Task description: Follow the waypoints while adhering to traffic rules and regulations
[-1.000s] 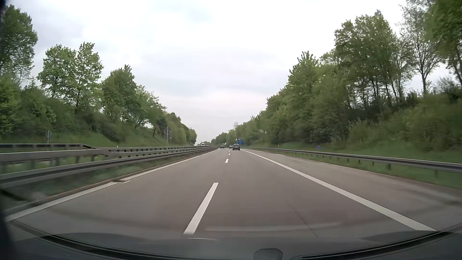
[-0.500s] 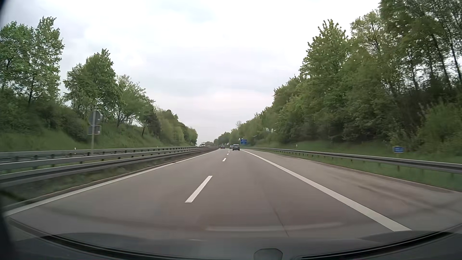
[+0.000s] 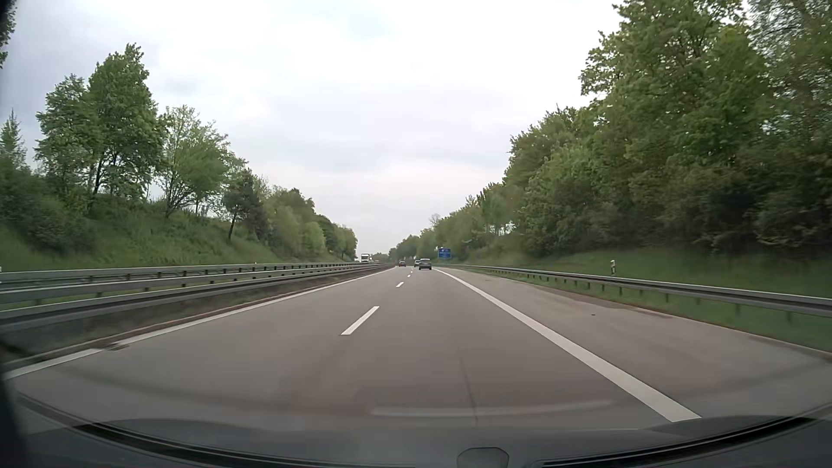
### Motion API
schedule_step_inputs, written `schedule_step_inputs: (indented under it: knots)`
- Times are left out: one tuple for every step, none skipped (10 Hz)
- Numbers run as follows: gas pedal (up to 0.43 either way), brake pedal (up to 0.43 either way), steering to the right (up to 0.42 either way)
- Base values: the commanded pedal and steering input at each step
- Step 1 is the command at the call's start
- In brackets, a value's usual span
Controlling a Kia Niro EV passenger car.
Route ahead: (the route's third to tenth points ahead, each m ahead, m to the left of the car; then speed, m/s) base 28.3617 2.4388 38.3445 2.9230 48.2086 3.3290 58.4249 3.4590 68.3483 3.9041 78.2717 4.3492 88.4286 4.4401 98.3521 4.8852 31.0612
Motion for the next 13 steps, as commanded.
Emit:
schedule_step_inputs:
  knots:
    - [0.287, 0.0, -0.006]
    - [0.287, 0.0, -0.006]
    - [0.287, 0.0, -0.006]
    - [0.287, 0.0, -0.006]
    - [0.287, 0.0, -0.006]
    - [0.287, 0.0, -0.006]
    - [0.287, 0.0, -0.008]
    - [0.287, 0.0, -0.01]
    - [0.287, 0.0, -0.011]
    - [0.299, 0.0, -0.01]
    - [0.299, 0.0, -0.01]
    - [0.299, 0.0, -0.01]
    - [0.299, 0.0, -0.008]
